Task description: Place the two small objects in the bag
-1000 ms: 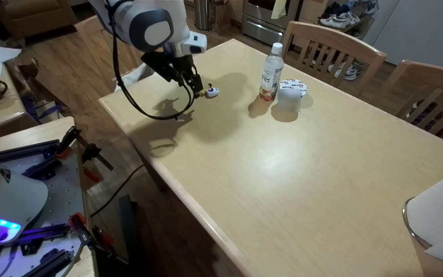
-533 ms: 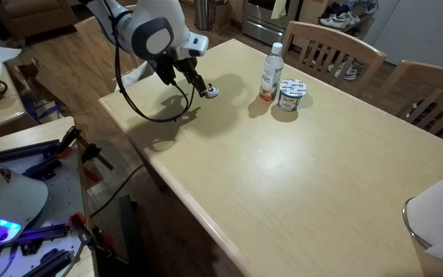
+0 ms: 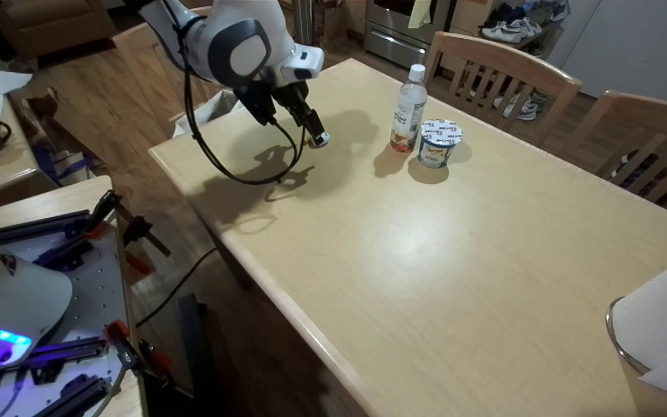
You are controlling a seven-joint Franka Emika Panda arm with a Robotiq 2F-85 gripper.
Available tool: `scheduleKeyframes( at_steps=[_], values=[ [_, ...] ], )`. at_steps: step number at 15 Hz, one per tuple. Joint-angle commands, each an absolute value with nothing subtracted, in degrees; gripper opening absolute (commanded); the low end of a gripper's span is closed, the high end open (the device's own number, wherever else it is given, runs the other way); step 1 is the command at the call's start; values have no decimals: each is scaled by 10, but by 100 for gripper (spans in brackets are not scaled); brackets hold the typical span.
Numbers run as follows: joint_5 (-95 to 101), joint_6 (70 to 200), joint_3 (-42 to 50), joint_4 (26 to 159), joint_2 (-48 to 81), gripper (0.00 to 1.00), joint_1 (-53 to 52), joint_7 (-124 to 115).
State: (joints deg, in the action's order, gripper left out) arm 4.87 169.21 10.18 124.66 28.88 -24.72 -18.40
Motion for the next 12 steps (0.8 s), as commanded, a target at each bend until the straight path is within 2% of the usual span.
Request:
scheduleKeyframes(
  at_steps=[1, 2, 5, 8, 12],
  values=[
    [21, 1685, 17, 1212, 309, 100, -171, -128],
    [46, 1691, 69, 1233, 296, 100, -219, -174],
    [36, 1691, 30, 1221, 304, 100, -185, -153],
    [26, 1696, 74, 1215, 312, 100, -224, -230],
    [-13, 1702, 78, 1205, 341, 100, -230, -290]
  ],
)
